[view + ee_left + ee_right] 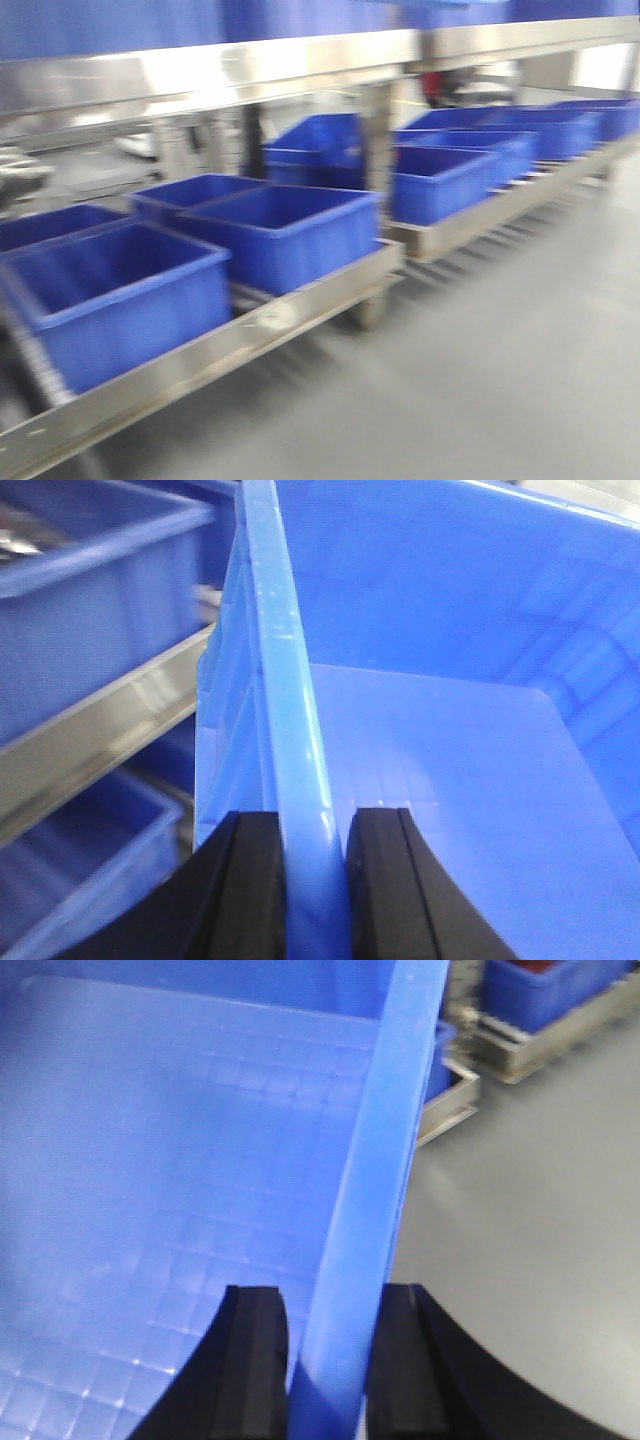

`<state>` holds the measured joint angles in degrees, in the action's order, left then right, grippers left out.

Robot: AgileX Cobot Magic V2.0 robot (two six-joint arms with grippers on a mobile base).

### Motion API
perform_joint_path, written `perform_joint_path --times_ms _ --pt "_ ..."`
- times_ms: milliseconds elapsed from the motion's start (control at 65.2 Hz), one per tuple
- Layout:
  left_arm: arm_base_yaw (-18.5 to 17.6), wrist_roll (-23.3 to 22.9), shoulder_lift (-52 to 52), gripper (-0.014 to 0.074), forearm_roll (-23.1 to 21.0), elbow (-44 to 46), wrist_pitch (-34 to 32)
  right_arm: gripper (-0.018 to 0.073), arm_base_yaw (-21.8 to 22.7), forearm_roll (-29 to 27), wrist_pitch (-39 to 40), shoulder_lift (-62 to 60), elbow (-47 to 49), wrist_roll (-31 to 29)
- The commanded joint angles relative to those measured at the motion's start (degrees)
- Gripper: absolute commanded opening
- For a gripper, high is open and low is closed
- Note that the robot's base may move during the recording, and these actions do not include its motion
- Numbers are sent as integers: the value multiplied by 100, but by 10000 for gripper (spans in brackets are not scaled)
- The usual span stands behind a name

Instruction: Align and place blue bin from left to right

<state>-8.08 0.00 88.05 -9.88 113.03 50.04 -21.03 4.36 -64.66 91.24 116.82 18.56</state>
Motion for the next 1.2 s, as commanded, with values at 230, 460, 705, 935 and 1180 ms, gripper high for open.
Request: perform_joint_path --times_ms 230,460,705,935,1180 --pt "-30 84 -89 -111 -140 94 -656 -70 -20 3 508 -143 93 -236" --pt "-30 84 -89 -111 -140 94 -656 -70 -20 3 508 -143 93 -236" --pt "-30 84 -89 -111 -140 94 -656 -70 -20 3 508 -143 93 -236" --pt "-30 84 -89 -111 -140 94 -656 -70 -20 3 508 -143 93 -236" --pt "-30 84 -89 -111 -140 94 -656 -70 -20 3 508 -143 93 -236"
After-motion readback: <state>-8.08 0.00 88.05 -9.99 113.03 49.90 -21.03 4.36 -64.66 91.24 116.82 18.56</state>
